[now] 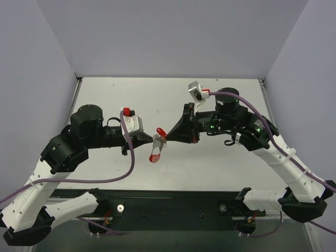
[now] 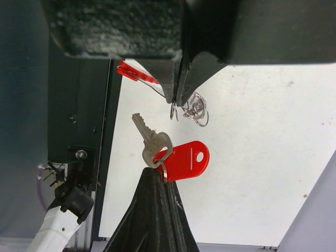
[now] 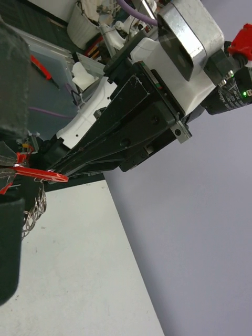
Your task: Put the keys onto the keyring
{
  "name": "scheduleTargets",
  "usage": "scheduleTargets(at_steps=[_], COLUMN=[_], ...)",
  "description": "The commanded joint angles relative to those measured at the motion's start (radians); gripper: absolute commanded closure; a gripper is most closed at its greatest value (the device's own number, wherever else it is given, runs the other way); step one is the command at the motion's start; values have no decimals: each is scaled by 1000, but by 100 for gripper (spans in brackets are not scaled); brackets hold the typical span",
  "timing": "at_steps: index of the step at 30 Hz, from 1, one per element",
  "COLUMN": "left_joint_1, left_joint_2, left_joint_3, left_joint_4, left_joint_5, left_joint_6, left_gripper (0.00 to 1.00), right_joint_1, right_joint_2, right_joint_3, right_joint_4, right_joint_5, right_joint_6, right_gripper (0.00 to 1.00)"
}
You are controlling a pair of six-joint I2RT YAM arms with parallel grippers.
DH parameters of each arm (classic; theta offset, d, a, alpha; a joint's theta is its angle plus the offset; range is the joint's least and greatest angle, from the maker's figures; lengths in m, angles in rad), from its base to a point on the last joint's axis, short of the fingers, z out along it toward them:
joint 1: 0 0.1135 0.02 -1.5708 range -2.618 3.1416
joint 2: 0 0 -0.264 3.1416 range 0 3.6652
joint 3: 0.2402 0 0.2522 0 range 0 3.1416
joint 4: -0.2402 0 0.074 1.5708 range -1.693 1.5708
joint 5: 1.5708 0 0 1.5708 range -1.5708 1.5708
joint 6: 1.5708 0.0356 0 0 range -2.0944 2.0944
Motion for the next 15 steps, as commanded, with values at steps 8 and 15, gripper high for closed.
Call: scheduleTargets(at_steps=[8,15], left_joint_1=[-85,-134], left_joint_2=[-84,-93], left_joint_3=[-22,-47], left_joint_4=[52,81], left_joint_5=[-92,-133], left_joint_6=[183,222], left_gripper=[100,100], right_joint_1=[8,19], right_joint_2=[81,119], right_joint_3=[95,135], right_joint_4=[-107,-130], right_joint_5=[-22,-27], right_joint_6=[1,21], right_gripper=[100,100])
